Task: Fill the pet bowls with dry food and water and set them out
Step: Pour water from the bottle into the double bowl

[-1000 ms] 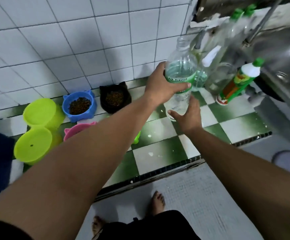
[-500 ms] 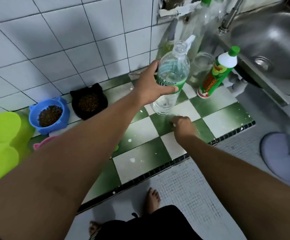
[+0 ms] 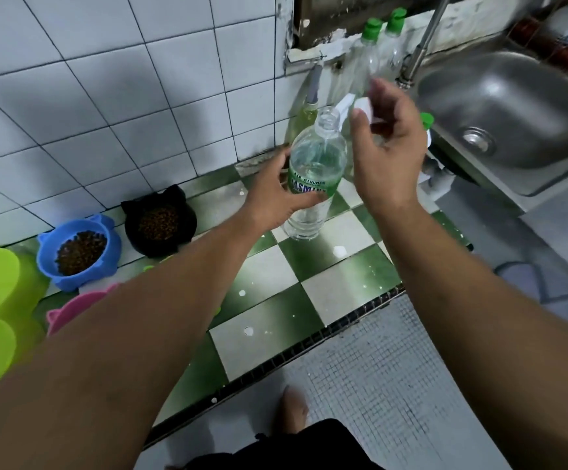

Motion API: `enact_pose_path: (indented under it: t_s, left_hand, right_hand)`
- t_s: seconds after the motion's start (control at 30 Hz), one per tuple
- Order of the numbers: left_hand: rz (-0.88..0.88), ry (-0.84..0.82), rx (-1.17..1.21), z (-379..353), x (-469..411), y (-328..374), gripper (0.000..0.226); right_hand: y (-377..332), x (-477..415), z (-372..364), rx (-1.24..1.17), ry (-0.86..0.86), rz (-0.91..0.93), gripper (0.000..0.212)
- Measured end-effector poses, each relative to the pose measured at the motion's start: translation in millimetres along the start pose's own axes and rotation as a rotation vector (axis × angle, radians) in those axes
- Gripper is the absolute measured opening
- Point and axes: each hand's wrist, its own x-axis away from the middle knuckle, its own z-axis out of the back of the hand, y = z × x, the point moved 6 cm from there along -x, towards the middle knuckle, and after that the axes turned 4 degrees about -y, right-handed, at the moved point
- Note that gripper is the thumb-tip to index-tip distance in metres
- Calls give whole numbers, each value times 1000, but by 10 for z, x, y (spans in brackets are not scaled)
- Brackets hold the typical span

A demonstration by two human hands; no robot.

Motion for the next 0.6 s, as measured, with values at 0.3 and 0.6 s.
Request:
enact_pose_path:
  t_s: [0.3,0.6]
  left_hand:
    - [2,4,51,-22,-21,-88,94]
    - [15,-21,48,-9,-25,-114,95]
  right_hand:
    - [-100,-59,-243,163,-222,51,25]
    - [-107,-214,-303,201,-351,-46,26]
